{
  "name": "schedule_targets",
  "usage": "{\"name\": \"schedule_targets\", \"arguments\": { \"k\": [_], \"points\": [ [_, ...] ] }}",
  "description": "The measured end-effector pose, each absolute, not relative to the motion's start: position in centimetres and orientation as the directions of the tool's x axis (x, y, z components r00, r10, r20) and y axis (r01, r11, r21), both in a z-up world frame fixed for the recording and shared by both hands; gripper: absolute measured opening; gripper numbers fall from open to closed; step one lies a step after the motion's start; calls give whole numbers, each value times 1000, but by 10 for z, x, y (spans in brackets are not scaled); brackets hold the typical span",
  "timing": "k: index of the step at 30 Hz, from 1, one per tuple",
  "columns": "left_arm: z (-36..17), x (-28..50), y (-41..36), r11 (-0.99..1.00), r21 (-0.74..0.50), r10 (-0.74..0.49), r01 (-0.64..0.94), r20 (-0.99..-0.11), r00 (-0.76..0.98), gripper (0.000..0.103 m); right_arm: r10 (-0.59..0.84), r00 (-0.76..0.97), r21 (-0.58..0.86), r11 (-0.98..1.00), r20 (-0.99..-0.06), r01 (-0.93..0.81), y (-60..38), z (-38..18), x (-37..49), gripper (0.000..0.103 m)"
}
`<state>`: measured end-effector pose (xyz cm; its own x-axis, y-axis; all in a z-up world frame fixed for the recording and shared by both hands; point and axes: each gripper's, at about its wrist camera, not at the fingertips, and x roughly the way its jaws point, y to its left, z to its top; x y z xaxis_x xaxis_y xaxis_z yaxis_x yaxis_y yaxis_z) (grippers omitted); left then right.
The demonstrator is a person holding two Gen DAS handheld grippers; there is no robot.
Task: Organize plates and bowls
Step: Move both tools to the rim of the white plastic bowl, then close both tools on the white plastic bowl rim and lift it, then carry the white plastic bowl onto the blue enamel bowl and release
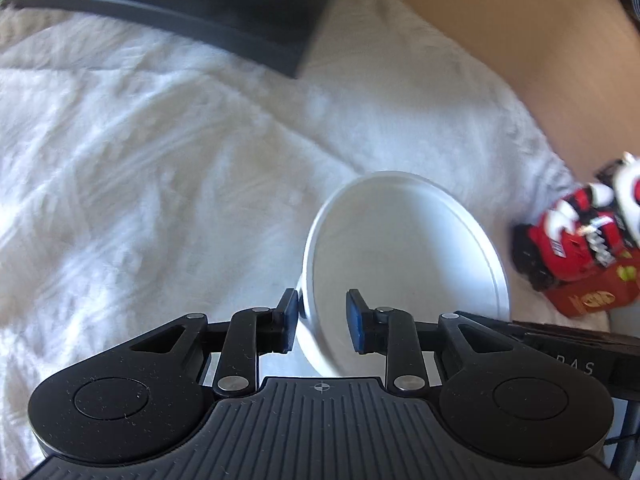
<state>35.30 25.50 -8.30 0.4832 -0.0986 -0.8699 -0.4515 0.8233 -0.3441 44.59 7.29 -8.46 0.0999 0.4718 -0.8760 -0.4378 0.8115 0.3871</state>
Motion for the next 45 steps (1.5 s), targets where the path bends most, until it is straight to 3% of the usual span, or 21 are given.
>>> {"name": "schedule_targets", "arguments": {
  "k": [8,14,26,45],
  "points": [
    [-71,380,193,834,-451,-263,-317,-832,489,27,454,232,350,857,-860,-377,-6,-54,446,23],
    [-84,406,146,860,-447,-312,-247,-843,439,28,412,278,339,900,-868,-276,-63,-61,455,23],
    [-129,423,124,853,-442,-338,-278,-873,352,31,392,204,360,916,-897,-176,-94,-108,464,27],
    [-128,435,102,829,-502,-402,-246,-841,361,33,400,228,375,915,-887,-148,-127,-108,465,27]
  ]
}}
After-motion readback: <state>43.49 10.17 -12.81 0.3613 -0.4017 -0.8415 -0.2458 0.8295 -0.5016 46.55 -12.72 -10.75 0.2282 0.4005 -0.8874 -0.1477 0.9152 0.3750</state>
